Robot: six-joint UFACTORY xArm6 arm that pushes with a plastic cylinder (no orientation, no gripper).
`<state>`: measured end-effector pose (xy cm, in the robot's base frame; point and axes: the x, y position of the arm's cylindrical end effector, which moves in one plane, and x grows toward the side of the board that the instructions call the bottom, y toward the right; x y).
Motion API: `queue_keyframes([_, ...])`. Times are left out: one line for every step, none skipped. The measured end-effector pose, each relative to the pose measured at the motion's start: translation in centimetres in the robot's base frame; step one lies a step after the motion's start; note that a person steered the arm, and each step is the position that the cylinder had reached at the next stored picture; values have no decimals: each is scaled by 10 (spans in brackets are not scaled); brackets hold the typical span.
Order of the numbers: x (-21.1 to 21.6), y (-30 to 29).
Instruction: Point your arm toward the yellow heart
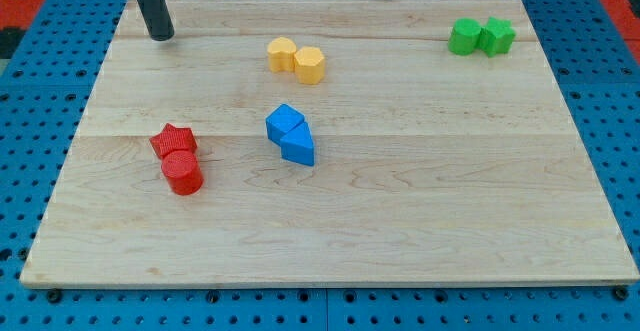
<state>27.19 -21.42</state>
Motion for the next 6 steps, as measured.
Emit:
queue_keyframes([-1, 0])
queue_keyframes([16, -27])
queue_keyframes([17, -37])
queue_keyframes([29, -50])
queue_keyframes([45, -86])
queue_keyframes([46, -57])
